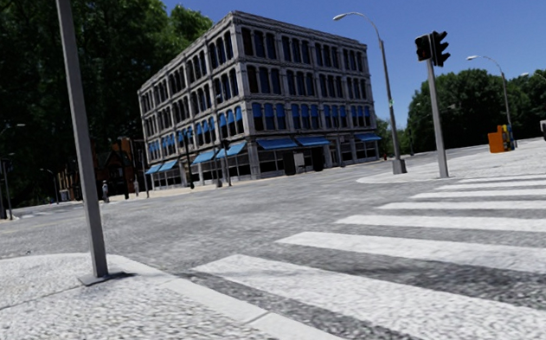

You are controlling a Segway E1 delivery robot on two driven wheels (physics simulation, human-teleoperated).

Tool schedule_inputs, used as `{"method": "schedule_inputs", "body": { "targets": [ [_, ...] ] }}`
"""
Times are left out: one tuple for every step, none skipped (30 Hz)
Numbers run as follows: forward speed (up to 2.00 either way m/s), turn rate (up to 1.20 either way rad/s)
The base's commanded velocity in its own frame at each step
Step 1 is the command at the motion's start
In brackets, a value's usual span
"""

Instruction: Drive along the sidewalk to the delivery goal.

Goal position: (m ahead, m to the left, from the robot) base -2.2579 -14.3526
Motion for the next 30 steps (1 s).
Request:
{"method": "schedule_inputs", "body": {
  "targets": [
    [1.71, -0.57],
    [1.67, -0.57],
    [1.65, -0.57],
    [1.65, -0.57],
    [1.64, -0.57],
    [1.63, -0.57],
    [1.63, -0.57],
    [1.63, -0.57],
    [1.63, -0.57],
    [1.63, -0.57],
    [1.63, -0.57],
    [1.63, -0.57],
    [1.63, -0.57],
    [1.63, -0.57],
    [1.63, -0.57],
    [1.63, -0.57],
    [1.63, -0.57],
    [1.63, -0.57],
    [1.63, -0.57],
    [1.63, -0.57],
    [1.63, -0.57],
    [1.63, -0.57],
    [1.63, -0.57],
    [1.63, -0.57],
    [1.63, -0.57],
    [1.63, -0.57],
    [1.63, -0.57],
    [1.63, -0.57],
    [1.63, -0.57],
    [1.63, -0.57]
  ]
}}
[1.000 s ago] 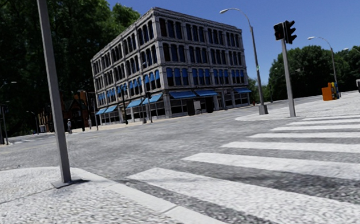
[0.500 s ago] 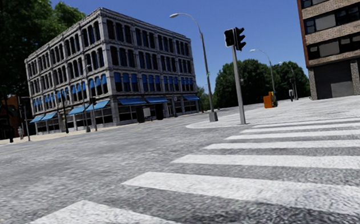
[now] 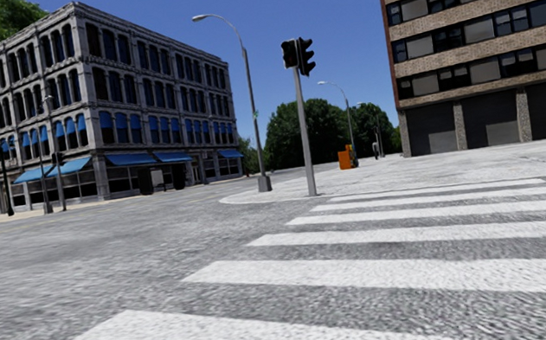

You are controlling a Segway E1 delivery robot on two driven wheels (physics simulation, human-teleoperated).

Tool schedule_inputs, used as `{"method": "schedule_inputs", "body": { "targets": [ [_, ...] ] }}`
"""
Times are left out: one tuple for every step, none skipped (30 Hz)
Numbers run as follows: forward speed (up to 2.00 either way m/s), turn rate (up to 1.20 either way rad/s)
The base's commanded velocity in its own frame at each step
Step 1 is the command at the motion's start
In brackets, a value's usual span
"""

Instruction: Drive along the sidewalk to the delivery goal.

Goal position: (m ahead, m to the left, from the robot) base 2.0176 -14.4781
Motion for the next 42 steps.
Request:
{"method": "schedule_inputs", "body": {
  "targets": [
    [1.63, -0.57],
    [1.63, -0.57],
    [1.63, -0.57],
    [1.63, -0.57],
    [1.63, -0.57],
    [1.63, -0.57],
    [1.63, -0.57],
    [1.63, -0.57],
    [1.63, -0.57],
    [1.63, -0.57],
    [1.63, -0.57],
    [1.63, -0.57],
    [1.63, -0.57],
    [1.63, -0.57],
    [1.63, -0.57],
    [1.63, -0.57],
    [1.63, -0.57],
    [1.63, -0.57],
    [1.63, -0.57],
    [1.63, -0.57],
    [1.63, -0.57],
    [1.63, -0.57],
    [1.63, -0.57],
    [1.63, -0.57],
    [1.63, -0.57],
    [1.63, -0.57],
    [1.63, -0.57],
    [1.63, -0.57],
    [1.63, -0.57],
    [1.63, -0.57],
    [1.63, -0.57],
    [1.63, -0.57],
    [1.63, -0.57],
    [1.69, -0.57],
    [2.00, -0.57],
    [2.00, -0.57],
    [2.00, -0.57],
    [2.00, -0.57],
    [2.00, -0.57],
    [2.00, -0.43],
    [2.00, 0.00],
    [2.00, 0.00]
  ]
}}
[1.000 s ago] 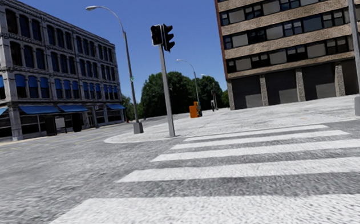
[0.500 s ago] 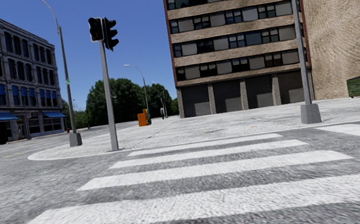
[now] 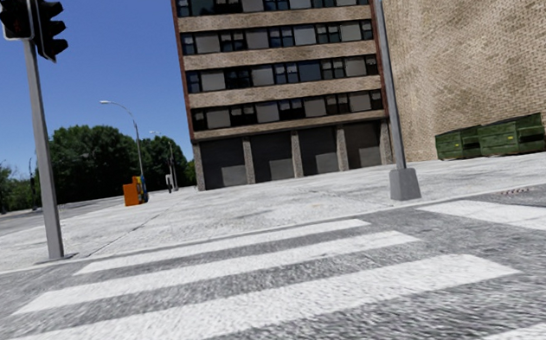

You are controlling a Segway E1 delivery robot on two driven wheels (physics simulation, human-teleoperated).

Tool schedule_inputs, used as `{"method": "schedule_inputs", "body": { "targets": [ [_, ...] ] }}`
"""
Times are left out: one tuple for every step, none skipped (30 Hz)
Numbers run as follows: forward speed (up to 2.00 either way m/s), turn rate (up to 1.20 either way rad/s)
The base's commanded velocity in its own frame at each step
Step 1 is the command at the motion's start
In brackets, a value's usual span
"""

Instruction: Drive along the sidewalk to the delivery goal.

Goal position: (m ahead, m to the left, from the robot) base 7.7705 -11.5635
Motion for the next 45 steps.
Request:
{"method": "schedule_inputs", "body": {
  "targets": [
    [2.00, 0.00],
    [2.00, 0.00],
    [2.00, 0.00],
    [2.00, 0.00],
    [2.00, 0.00],
    [2.00, 0.00],
    [2.00, 0.00],
    [2.00, 0.00],
    [2.00, 0.00],
    [2.00, 0.00],
    [2.00, 0.00],
    [2.00, 0.00],
    [2.00, 0.00],
    [2.00, 0.00],
    [2.00, 0.00],
    [2.00, 0.00],
    [2.00, 0.00],
    [2.00, 0.00],
    [2.00, 0.00],
    [2.00, 0.00],
    [2.00, 0.00],
    [2.00, 0.00],
    [2.00, 0.00],
    [2.00, 0.00],
    [2.00, 0.00],
    [2.00, 0.00],
    [2.00, 0.00],
    [2.00, 0.00],
    [2.00, 0.00],
    [2.00, 0.00],
    [2.00, 0.00],
    [2.00, 0.00],
    [2.00, 0.00],
    [2.00, 0.00],
    [2.00, 0.00],
    [2.00, 0.00],
    [2.00, 0.00],
    [2.00, 0.00],
    [2.00, 0.00],
    [2.00, 0.00],
    [2.00, 0.00],
    [2.00, 0.00],
    [2.00, 0.00],
    [2.00, 0.00],
    [2.00, 0.00]
  ]
}}
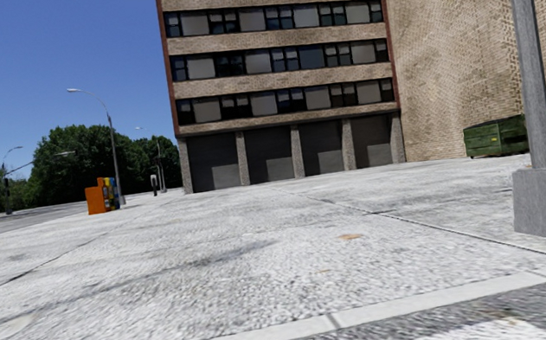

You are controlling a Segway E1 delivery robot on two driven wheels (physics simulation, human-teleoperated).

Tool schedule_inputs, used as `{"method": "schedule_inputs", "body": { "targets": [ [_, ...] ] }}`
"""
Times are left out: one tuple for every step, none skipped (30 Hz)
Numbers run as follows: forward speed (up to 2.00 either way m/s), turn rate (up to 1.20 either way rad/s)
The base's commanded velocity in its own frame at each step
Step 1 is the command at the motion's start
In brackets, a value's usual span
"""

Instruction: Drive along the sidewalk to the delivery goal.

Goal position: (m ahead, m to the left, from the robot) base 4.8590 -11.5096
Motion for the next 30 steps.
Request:
{"method": "schedule_inputs", "body": {
  "targets": [
    [2.00, 0.00],
    [2.00, 0.00],
    [2.00, 0.00],
    [2.00, 0.00],
    [2.00, 0.00],
    [2.00, 0.00],
    [2.00, 0.00],
    [1.87, 0.00],
    [1.74, 0.00],
    [1.68, 0.00],
    [1.68, 0.00],
    [1.65, 0.00],
    [1.63, -0.03],
    [1.60, -0.19],
    [1.60, -0.19],
    [1.59, -0.27],
    [1.56, -0.34],
    [1.55, -0.39],
    [1.54, -0.42],
    [1.54, -0.42],
    [1.54, -0.50],
    [1.54, -0.54],
    [1.54, -0.55],
    [1.54, -0.55],
    [1.54, -0.55],
    [1.54, -0.55],
    [1.54, -0.55],
    [1.54, -0.55],
    [1.54, -0.55],
    [1.54, -0.55]
  ]
}}
